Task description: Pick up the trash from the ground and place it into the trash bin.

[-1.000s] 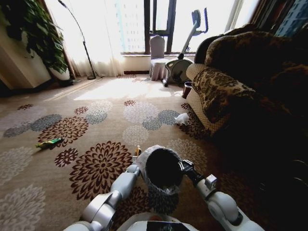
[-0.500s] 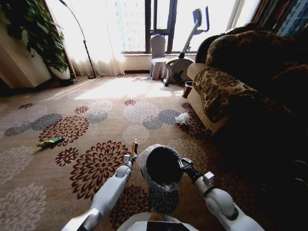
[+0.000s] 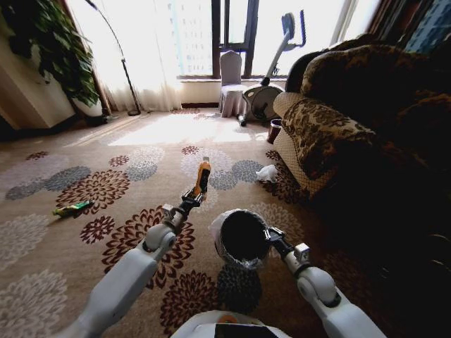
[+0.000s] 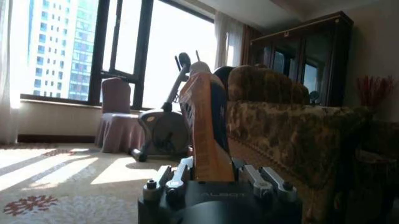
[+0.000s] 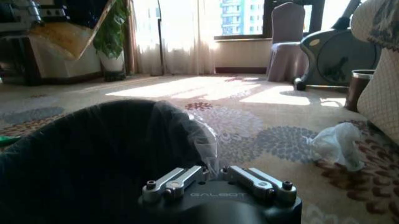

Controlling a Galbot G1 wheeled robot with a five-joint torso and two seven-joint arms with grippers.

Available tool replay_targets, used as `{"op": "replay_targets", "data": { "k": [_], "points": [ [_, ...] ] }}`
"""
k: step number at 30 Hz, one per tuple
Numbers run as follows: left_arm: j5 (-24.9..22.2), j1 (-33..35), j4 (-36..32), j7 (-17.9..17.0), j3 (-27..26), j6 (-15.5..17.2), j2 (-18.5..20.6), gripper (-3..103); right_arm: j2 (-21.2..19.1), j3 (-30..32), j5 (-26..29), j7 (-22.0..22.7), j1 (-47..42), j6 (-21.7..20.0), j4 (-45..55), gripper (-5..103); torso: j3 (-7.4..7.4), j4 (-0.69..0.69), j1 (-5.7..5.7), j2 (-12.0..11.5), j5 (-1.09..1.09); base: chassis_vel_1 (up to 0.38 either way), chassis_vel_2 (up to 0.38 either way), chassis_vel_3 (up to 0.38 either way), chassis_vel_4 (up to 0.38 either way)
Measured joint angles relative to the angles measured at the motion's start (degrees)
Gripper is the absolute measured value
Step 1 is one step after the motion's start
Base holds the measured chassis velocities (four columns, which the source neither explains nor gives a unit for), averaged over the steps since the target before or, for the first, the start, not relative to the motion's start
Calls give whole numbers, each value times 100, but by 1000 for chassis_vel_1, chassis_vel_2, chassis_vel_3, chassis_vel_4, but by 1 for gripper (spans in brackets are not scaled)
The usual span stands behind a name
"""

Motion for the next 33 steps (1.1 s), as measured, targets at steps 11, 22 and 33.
{"op": "replay_targets", "data": {
  "k": [11, 22, 33],
  "points": [
    [-620, 419, -646, 1142, 380, -90, 27, 34, 11, -95, 192, -6, 374, -99, -238, 4, 0, -4, 0, 0, -1, 0, 0, 0, 0],
    [426, 570, -405, 1426, 561, -149, -5, 34, -32, -123, 272, -39, 405, -187, -205, 4, 0, -3, 0, 0, -1, 0, 0, 0, 0],
    [848, 584, -239, 1442, 715, -192, -107, 57, -85, -211, 271, -99, 314, -260, -137, 4, 0, -3, 0, 0, -1, 0, 0, 0, 0]
  ]
}}
